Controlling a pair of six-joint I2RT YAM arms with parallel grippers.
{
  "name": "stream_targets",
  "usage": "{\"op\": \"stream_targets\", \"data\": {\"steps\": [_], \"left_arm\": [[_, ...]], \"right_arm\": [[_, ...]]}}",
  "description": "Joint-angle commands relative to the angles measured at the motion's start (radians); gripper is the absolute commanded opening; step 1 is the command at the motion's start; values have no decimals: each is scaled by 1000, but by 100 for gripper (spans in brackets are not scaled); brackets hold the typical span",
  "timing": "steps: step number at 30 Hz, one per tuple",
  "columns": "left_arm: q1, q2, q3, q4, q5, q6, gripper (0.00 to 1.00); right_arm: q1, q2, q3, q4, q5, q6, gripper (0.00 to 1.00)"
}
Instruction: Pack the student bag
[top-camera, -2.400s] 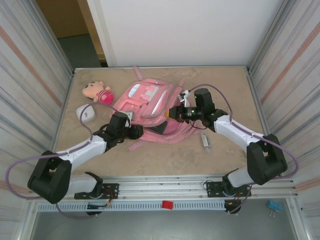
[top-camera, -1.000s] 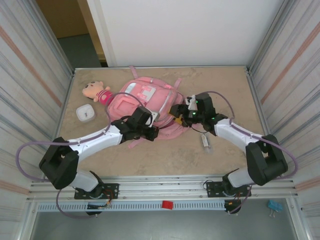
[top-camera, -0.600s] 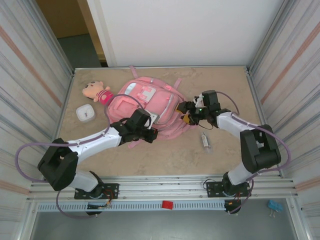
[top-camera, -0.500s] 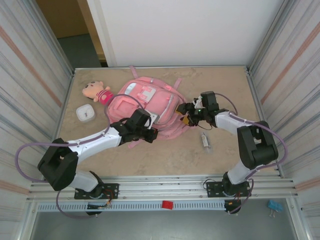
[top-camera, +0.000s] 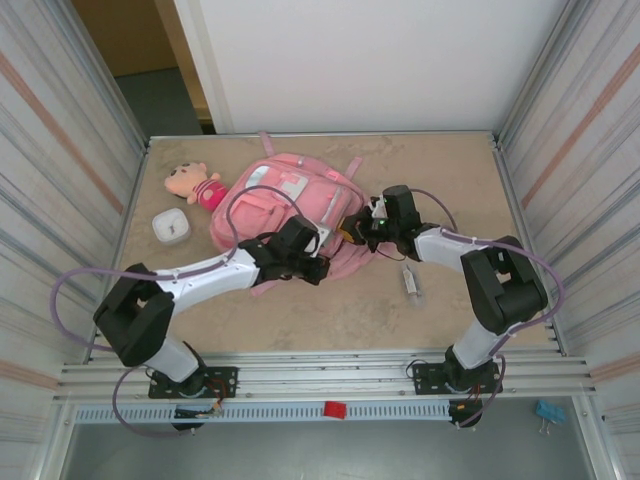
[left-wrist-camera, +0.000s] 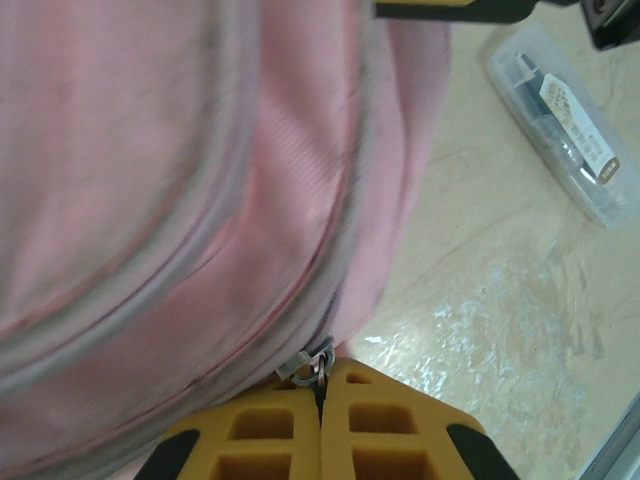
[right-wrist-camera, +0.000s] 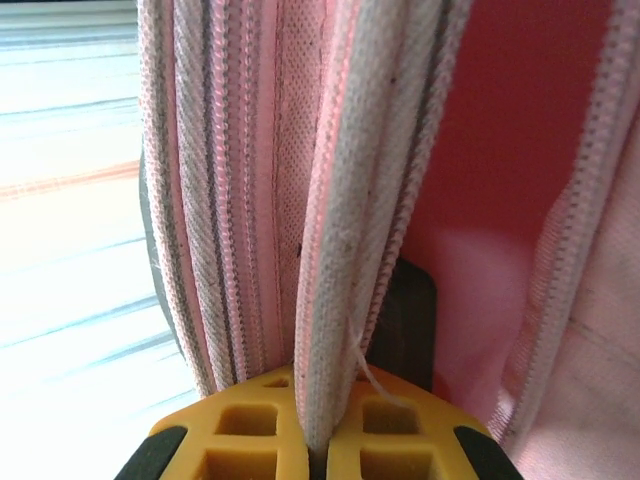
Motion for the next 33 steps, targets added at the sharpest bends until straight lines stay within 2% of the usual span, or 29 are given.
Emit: {"op": "stream_targets", "data": {"steps": [1, 2, 5, 9, 10, 13, 16, 19, 23, 29, 31, 32, 33], "left_arm": [[-41, 32, 91, 158, 44, -37, 6], [-46, 44, 101, 170, 41, -38, 8], [-48, 66, 147, 118, 29, -6, 24], [-39, -22, 140, -5, -33, 128, 57], [-32, -63, 124, -32, -41, 177, 63], [-7, -187, 53, -81, -66, 346, 74], [16, -274, -33, -82, -121, 537, 80], [44, -295, -104, -42, -167, 707, 83], [54, -236, -115, -35, -158, 856, 87], [52, -144, -138, 140, -235, 902, 88], [47, -113, -150, 199, -249, 921, 81], [39, -93, -161, 241, -280, 929, 71], [33, -79, -171, 270, -301, 937, 56]], "right_arm": [[52, -47, -18, 45, -30, 31, 0], [51, -55, -18, 34, -31, 22, 0], [36, -72, -10, -13, -55, -25, 0], [5, -88, 21, -118, -111, -142, 0], [1, -93, 41, -169, -119, -181, 0], [-5, -100, 79, -271, -136, -271, 0], [-14, -104, 89, -304, -154, -306, 0], [-16, -106, 89, -318, -163, -322, 0], [-16, -115, 86, -323, -169, -333, 0], [-16, -117, 82, -299, -192, -319, 0], [-16, -118, 75, -270, -209, -291, 0], [-16, -118, 73, -254, -215, -279, 0], [-16, -122, 73, -249, -221, -272, 0]]}}
